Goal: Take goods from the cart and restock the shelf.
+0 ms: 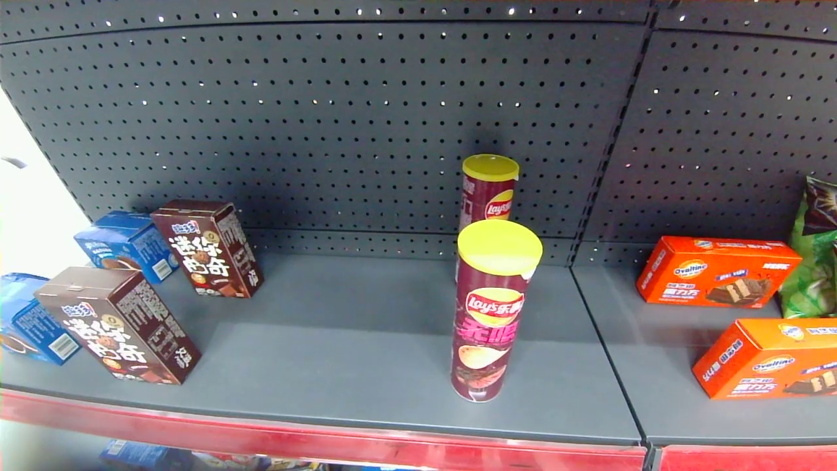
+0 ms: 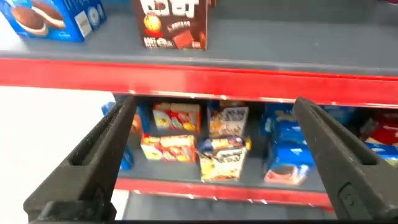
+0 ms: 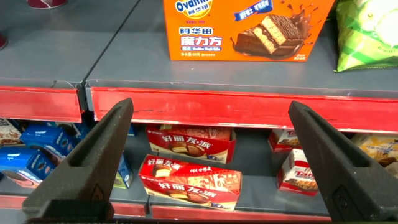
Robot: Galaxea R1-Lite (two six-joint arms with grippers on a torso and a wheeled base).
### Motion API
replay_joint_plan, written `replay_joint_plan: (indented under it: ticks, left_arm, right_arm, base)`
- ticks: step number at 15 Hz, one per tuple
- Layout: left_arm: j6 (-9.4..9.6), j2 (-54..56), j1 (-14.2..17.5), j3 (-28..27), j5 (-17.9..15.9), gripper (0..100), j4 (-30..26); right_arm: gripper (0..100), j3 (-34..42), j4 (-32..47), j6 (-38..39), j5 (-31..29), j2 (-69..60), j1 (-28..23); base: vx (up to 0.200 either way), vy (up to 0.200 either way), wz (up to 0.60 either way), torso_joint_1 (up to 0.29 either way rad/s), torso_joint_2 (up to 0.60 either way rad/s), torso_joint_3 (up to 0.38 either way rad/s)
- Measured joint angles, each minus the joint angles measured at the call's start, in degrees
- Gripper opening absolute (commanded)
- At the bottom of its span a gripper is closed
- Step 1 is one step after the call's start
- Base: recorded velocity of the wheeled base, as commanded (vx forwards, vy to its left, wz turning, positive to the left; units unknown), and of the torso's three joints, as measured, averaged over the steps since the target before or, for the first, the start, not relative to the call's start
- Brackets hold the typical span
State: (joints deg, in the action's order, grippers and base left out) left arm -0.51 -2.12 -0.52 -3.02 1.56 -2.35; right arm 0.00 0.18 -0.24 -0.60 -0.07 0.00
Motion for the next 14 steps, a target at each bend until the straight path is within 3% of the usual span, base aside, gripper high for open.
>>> replay_joint_plan:
  ticks: [2,5,7,9,10,12,14]
  left_arm:
    - [0.30,1.2,0.2,1.6,0.4,100,4.8]
    - [-1.07,1.6,0.3,2.5,-2.1,100,5.3]
    - [-1.56,1.7,0.3,2.6,-5.1,100,5.3]
    - [-2.66,1.8,0.3,2.7,-11.9,100,5.4]
    - [-3.28,1.8,0.3,2.7,-13.0,100,5.5]
    - [-3.28,1.8,0.3,2.7,-11.7,100,5.4]
    - [-2.88,1.7,0.3,2.5,-0.8,100,4.6]
  right_arm:
    - [100,0.0,0.0,0.0,0.0,0.0,0.0]
    - [100,0.0,0.0,0.0,0.0,0.0,0.0]
    - [100,0.0,0.0,0.0,0.0,0.0,0.0]
    - [100,0.0,0.0,0.0,0.0,0.0,0.0]
    - [100,0.0,0.0,0.0,0.0,0.0,0.0]
    - [100,0.0,0.0,0.0,0.0,0.0,0.0]
    - [100,0.0,0.0,0.0,0.0,0.0,0.0]
  base:
    - [0.000,0.000,0.00,0.000,0.00,0.000]
    - [0.000,0.000,0.00,0.000,0.00,0.000]
    - [0.000,0.000,0.00,0.000,0.00,0.000]
    - [0.000,0.000,0.00,0.000,0.00,0.000]
    - [0.000,0.000,0.00,0.000,0.00,0.000]
    - [0.000,0.000,0.00,0.000,0.00,0.000]
    - [0.000,0.000,0.00,0.000,0.00,0.000]
